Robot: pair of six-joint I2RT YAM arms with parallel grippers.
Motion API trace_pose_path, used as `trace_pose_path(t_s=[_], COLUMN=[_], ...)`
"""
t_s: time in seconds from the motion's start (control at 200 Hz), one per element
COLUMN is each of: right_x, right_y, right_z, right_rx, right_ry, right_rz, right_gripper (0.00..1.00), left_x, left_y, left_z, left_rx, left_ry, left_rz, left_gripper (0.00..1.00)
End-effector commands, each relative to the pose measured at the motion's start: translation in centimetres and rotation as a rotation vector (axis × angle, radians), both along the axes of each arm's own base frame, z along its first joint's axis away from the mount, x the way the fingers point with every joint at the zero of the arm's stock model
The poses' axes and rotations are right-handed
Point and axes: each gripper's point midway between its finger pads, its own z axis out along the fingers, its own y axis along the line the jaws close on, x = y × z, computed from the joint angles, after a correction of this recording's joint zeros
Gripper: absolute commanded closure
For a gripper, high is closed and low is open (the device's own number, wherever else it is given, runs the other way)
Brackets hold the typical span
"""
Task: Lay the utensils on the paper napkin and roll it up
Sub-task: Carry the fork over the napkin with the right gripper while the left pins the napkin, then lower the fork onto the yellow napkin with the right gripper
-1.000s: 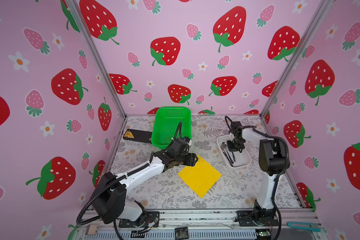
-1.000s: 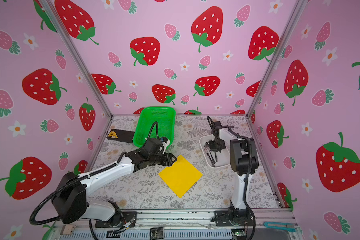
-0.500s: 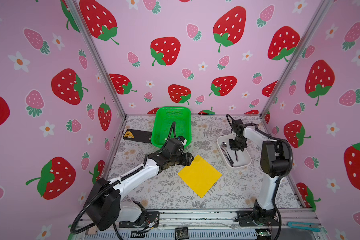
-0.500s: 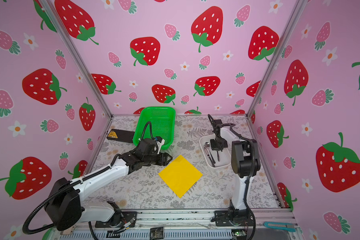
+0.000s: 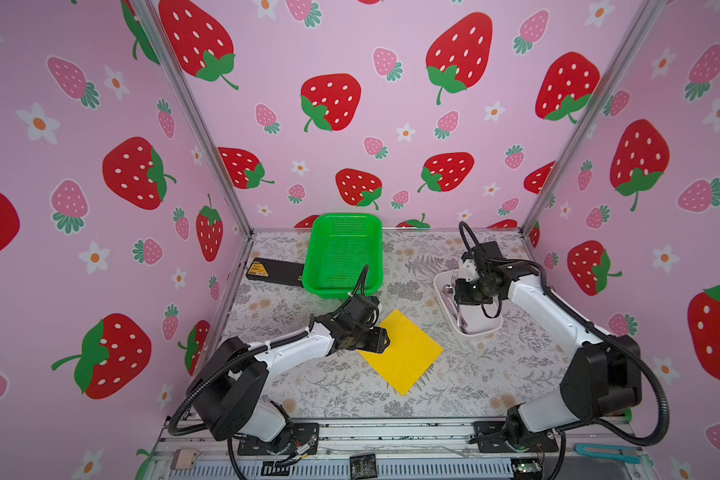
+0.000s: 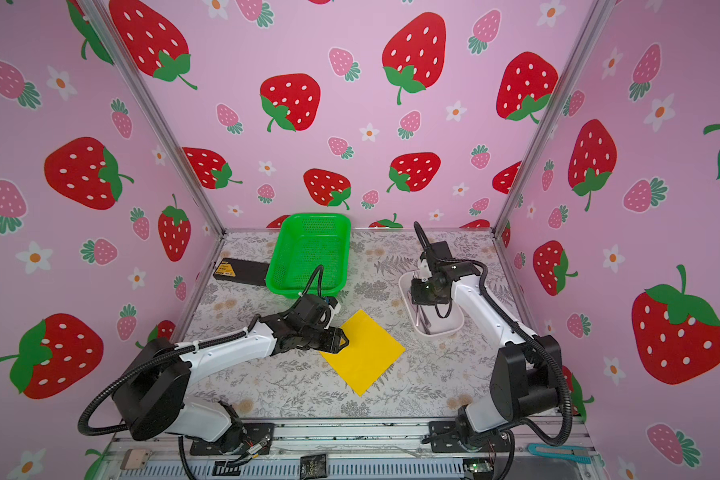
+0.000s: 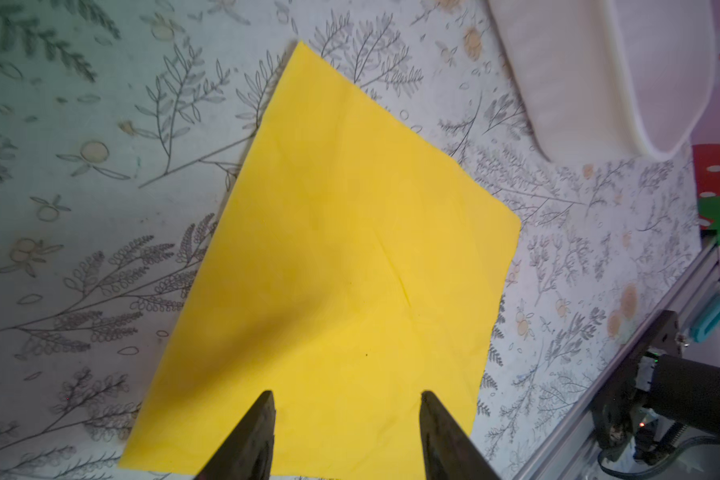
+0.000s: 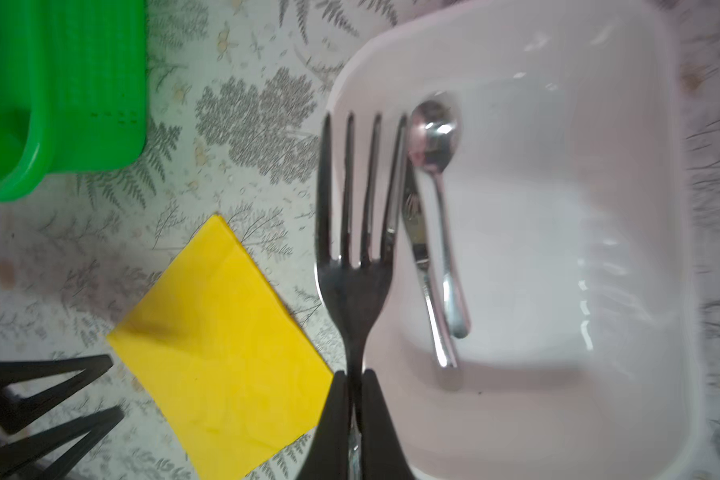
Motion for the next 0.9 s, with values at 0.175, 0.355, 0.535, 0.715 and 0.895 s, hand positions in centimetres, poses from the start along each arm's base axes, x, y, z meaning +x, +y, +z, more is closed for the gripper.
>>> trace_pose_path(t_s=[0.175,0.355,0.535,0.715,0.895], right_x=[-3.7,-5.1,-6.3,-7.4,-7.6], right_y=[6.0,7.7,8.4,9.4,10.1], right_z=[-1.7,-3.6,-6.0,-8.2,-9.7], right_rx=[0.097,0.086,0.050,0.032,0.002], right_ry=[0.066,0.106,0.152,0.194,0.215], right_rz=[0.076,0.110,0.126,0.144,0.140], right_gripper=[0.98,0.98,0.98,0.98,0.98], left_x=[-0.3,-1.0,-1.4,-1.6,-1.2], left_y=[0.1,0.6,0.7,0.1,0.1], left_z=[-3.1,-4.8,-5.4,-4.7,-2.7], left_rx=[0.077,0.096,0.083,0.072,0.050], left_ry=[0.066,0.126,0.148,0.127,0.066], left_rz=[0.080,0.165,0.262,0.289,0.287], left_gripper=[0.49,0.55,0.58,0.59,0.56])
